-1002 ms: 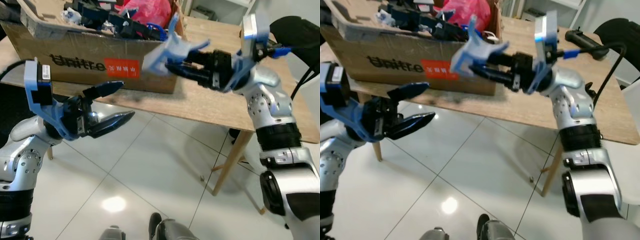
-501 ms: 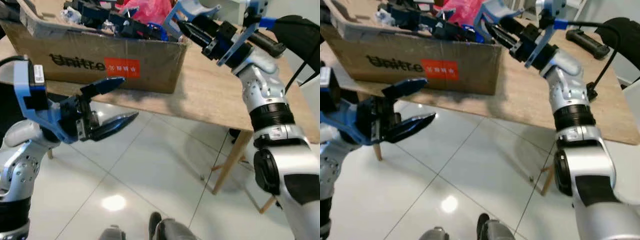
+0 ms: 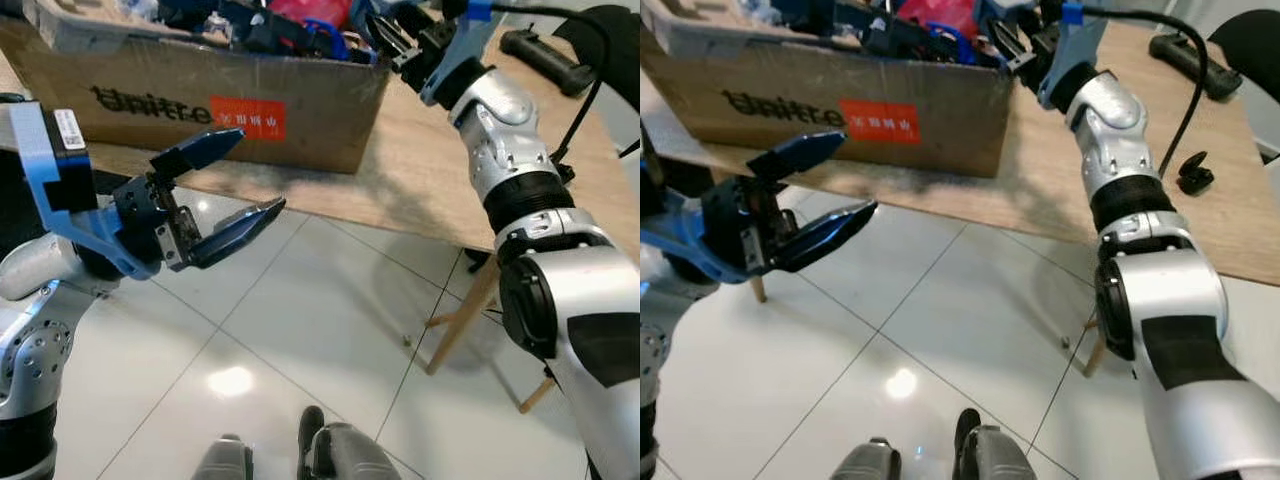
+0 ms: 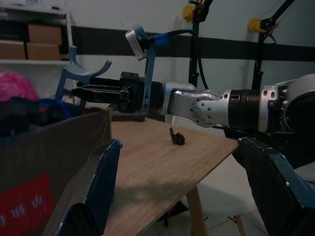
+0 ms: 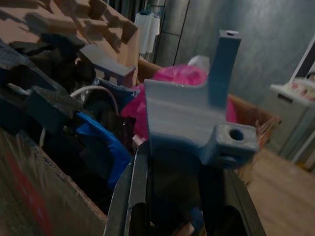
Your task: Picking trash to rubbish bin
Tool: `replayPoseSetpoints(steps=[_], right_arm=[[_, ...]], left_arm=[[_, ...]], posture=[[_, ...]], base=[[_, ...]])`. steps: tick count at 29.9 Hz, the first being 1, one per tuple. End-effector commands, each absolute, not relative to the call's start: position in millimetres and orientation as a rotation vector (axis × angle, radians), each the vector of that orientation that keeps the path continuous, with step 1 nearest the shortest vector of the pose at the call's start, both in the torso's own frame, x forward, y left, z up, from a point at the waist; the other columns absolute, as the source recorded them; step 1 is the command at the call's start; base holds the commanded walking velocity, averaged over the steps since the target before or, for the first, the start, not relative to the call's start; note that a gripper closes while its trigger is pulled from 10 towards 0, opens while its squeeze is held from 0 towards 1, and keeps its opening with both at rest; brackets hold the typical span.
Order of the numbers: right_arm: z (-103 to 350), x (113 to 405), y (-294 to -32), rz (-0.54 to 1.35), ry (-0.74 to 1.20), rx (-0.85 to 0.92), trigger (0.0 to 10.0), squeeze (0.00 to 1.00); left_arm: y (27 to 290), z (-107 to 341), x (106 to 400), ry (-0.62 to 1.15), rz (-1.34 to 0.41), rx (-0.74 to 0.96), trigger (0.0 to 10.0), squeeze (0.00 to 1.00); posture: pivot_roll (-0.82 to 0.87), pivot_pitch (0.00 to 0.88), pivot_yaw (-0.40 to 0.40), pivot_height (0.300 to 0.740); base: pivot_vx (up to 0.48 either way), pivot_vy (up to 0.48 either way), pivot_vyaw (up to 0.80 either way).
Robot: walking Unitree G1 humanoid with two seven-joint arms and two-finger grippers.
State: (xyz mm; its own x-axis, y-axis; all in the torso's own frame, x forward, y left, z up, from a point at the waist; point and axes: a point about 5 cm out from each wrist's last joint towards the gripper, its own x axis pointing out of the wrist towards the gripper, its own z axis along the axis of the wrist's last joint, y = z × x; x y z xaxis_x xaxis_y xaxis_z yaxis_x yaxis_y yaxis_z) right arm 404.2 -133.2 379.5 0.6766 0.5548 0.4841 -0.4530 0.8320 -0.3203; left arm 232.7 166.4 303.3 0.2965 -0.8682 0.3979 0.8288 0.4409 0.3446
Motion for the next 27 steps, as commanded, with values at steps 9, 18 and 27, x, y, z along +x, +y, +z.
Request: replayPoseSetpoints(steps=[9,18,27], right_arm=[[390,405,-126,0.55,-0.604,-0.162,10.0,0.06],[403,400,-137,0.57,-0.681,-0.055,10.0,1.0],[407,386,-141,0.843,-0.815,0.072,10.0,1.0]], left_arm=[[162,307,225,-0.573,-1.141,0.085,10.0,0.0],[160,309,227,-0.591,-1.142,0.079,10.0,0.0],[160,307,231,-0.597,-1.137,0.076,10.0,0.0]], posture=[[0.21,0.388,-0.072,0.74],[0.2,0.358,-0.077,0.74],[0.18,0.306,-0.074,0.74]], base=[[0.0,0.0,0.0],[0.0,0.0,0.0],[0.0,0.0,0.0]])
